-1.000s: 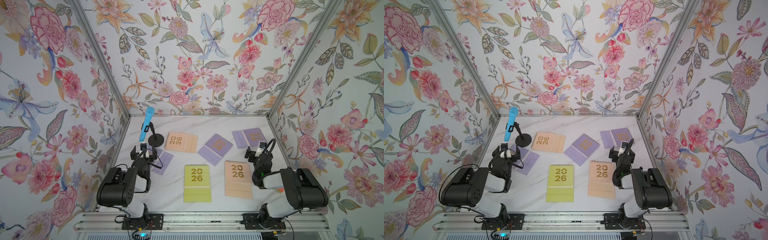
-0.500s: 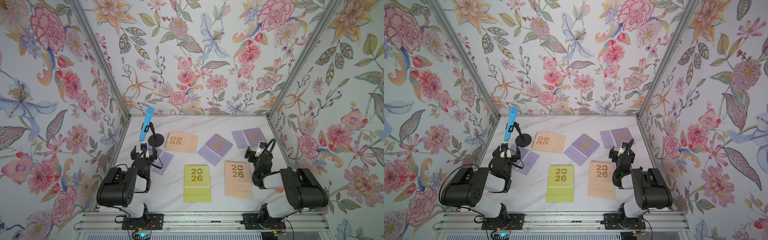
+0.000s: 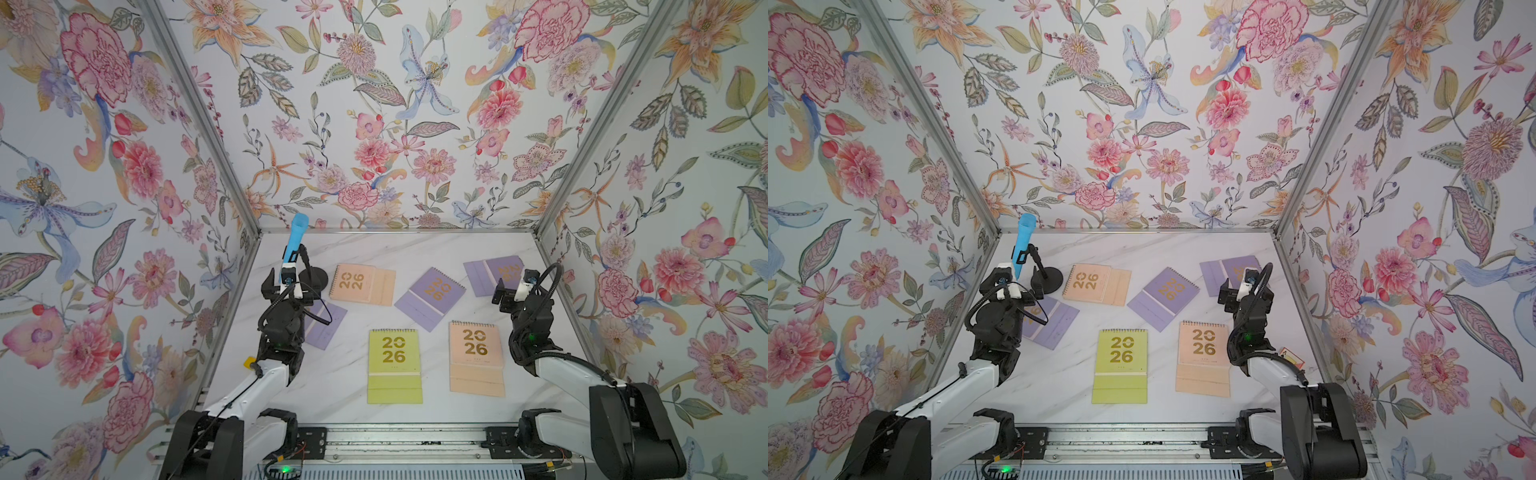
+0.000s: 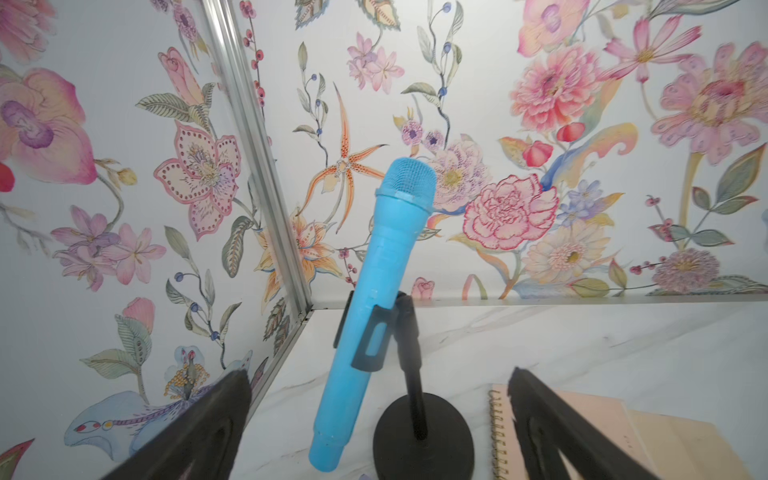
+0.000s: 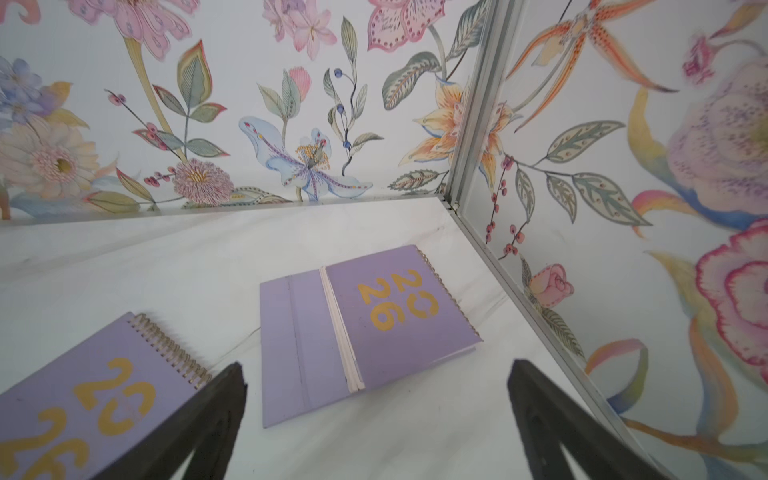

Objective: Stack the calendars
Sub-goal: Pick up the calendar at the center of the board.

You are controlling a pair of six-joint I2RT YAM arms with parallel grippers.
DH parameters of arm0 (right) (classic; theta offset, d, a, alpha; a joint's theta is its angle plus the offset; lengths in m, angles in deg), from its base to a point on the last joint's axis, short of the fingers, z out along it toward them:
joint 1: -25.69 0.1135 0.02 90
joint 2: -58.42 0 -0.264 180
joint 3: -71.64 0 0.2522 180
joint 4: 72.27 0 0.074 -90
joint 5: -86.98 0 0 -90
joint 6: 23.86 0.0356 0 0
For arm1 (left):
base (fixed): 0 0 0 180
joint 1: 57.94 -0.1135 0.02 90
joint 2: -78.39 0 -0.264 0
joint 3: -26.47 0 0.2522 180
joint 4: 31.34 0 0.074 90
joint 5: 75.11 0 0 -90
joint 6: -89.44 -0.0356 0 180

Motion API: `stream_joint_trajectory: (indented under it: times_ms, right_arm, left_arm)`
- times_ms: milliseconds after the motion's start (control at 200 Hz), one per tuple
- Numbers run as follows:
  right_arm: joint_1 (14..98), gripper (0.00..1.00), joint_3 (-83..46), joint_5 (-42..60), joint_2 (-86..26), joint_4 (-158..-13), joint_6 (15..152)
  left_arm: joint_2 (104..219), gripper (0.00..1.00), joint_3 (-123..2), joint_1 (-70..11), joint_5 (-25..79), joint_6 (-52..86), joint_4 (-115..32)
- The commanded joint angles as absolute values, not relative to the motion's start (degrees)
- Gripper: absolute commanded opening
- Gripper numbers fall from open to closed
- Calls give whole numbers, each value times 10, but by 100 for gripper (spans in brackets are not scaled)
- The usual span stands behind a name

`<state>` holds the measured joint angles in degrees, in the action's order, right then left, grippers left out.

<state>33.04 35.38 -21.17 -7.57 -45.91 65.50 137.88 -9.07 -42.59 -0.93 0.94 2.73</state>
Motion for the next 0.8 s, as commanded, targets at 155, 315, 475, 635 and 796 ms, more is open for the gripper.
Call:
stream_joint_trajectory:
  times_ms: [155, 315, 475, 635, 796]
  right_arm:
    - [369, 99, 258, -287, 16, -862, 776]
    - [357, 99, 229, -200, 68, -1049, 863]
    - [310, 99, 226, -60, 80, -1165, 905]
    - [273, 99, 228, 32, 54, -1194, 909]
    - [264, 99, 226, 94, 22, -1206, 943]
  left_arm:
    - [1342, 100, -197, -300, -159, 147, -295]
    - [1378, 100, -295, -246, -156, 247, -439]
    - [1474, 100, -404, -178, -141, 316, -556]
    - [1557, 100, -463, -118, -139, 386, -606]
    - [1616, 92, -476, -87, -57, 453, -589]
